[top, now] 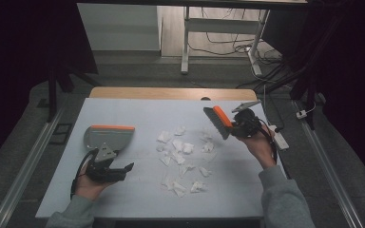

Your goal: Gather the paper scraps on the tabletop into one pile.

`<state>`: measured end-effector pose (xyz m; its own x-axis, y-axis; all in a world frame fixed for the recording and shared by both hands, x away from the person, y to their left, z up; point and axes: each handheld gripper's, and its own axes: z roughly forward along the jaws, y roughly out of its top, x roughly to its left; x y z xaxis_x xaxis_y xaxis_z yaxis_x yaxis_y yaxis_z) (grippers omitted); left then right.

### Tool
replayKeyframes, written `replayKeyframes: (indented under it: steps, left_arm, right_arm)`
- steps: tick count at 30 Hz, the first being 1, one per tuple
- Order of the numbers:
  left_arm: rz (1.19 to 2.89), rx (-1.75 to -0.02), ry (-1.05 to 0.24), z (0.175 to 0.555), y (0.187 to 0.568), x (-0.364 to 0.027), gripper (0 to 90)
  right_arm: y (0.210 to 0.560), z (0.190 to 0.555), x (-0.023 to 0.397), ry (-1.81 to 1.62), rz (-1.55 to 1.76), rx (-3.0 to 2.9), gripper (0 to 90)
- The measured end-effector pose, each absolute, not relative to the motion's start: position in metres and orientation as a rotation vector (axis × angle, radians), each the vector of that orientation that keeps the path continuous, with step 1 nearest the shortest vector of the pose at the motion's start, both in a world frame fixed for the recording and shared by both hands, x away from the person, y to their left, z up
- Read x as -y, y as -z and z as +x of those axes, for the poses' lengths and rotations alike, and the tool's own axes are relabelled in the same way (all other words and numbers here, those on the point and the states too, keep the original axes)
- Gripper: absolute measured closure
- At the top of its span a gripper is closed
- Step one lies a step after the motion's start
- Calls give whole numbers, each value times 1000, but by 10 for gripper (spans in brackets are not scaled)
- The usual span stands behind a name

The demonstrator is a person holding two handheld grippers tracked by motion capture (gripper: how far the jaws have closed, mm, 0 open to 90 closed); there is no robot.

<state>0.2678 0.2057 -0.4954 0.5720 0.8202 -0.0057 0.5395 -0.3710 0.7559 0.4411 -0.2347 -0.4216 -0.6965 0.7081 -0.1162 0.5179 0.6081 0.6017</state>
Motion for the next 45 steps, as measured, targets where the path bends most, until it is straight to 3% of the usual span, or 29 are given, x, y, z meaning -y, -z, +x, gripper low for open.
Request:
replayKeyframes:
  steps: [9,19,36,45]
  left_arm:
    - [2049,-1093,-488,268,497,-208,263]
    - [2016,-1101,-499,267,498,-212,273]
    - [2011,-1106,-481,268,499,-212,273]
    - [2008,-1106,-480,268,498,-211,273]
  right_arm:
    - [432,481,198,-477,970,-2556,706]
    - [442,490,189,-457,995,-2623,706]
    - [444,450,161,-447,735,-2833,708]
    - [424,440,161,-574,695,-2780,707]
